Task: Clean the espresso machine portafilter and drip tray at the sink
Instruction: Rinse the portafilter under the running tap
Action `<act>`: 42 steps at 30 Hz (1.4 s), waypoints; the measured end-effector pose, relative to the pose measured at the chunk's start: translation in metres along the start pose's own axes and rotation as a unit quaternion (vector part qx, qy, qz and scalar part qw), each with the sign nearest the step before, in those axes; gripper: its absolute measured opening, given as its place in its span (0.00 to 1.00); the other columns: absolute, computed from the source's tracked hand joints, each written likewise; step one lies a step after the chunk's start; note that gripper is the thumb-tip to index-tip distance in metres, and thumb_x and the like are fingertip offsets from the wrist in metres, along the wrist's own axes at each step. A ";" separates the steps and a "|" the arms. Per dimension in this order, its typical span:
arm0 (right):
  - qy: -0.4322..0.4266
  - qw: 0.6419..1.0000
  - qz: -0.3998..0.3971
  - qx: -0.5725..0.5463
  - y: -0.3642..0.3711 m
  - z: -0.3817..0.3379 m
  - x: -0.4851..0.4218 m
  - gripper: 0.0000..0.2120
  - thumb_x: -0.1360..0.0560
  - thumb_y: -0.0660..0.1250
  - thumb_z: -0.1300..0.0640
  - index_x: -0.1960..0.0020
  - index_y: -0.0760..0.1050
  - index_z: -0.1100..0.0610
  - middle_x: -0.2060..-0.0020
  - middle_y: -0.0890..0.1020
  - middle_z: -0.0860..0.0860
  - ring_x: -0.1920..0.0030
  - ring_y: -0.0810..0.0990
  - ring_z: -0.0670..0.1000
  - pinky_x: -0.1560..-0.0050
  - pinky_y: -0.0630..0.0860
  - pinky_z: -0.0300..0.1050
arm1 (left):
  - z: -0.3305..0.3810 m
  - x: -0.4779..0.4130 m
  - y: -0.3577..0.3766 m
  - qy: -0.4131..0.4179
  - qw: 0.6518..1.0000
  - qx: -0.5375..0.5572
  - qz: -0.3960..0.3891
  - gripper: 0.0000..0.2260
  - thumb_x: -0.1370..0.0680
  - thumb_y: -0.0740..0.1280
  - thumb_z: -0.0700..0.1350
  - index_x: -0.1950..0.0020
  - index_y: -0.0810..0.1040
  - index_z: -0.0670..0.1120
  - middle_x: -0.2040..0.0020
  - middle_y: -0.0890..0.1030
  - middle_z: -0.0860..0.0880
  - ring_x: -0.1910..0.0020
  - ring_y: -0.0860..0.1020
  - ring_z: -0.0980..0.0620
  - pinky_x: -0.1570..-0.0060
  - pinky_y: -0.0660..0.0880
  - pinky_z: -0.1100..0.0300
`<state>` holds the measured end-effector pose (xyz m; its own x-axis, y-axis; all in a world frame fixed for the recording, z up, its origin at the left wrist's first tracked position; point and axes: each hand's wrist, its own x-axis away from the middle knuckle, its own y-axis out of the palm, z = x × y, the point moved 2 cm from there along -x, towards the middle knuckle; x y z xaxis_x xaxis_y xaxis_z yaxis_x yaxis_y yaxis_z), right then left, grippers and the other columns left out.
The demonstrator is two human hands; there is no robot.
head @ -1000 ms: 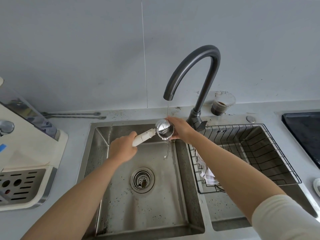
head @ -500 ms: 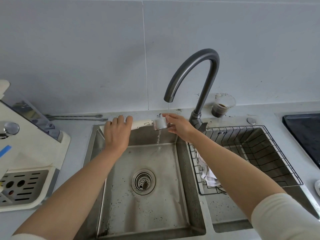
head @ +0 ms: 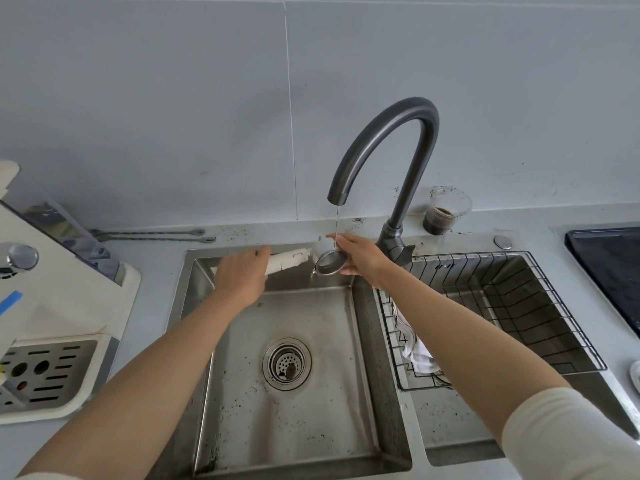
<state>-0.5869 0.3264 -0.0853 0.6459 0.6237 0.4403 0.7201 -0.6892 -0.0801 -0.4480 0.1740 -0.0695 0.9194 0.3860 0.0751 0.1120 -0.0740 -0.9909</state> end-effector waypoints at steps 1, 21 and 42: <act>0.007 1.000 0.001 0.006 0.000 0.000 0.001 0.14 0.20 0.55 0.53 0.38 0.73 0.53 0.43 0.77 0.54 0.47 0.76 0.52 0.54 0.77 0.43 | 0.000 0.001 0.002 -0.002 0.999 0.038 -0.034 0.13 0.22 0.63 0.45 0.40 0.67 0.43 0.45 0.78 0.46 0.50 0.78 0.46 0.60 0.68 0.57; 0.027 0.997 -0.052 -0.059 -0.009 -0.006 0.011 0.12 0.20 0.55 0.51 0.53 0.76 0.52 0.57 0.79 0.52 0.57 0.78 0.51 0.52 0.77 0.47 | 0.041 0.026 0.041 -0.059 0.818 0.512 -0.255 0.11 0.28 0.68 0.37 0.49 0.72 0.47 0.63 0.73 0.49 0.71 0.71 0.54 0.67 0.68 0.64; 0.091 0.995 0.015 -0.027 0.012 0.016 0.006 0.08 0.22 0.57 0.56 0.55 0.73 0.57 0.49 0.76 0.58 0.45 0.77 0.58 0.43 0.77 0.56 | 0.032 0.039 0.051 -0.061 0.852 0.437 -0.281 0.09 0.27 0.64 0.36 0.48 0.70 0.44 0.67 0.75 0.48 0.74 0.74 0.53 0.72 0.72 0.64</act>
<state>-0.5703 0.3273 -0.0981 0.6065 0.5285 0.5939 0.6836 -0.7281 -0.0503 -0.4185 0.2150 -0.1212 0.7608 0.2308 0.6065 0.1492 0.8474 -0.5096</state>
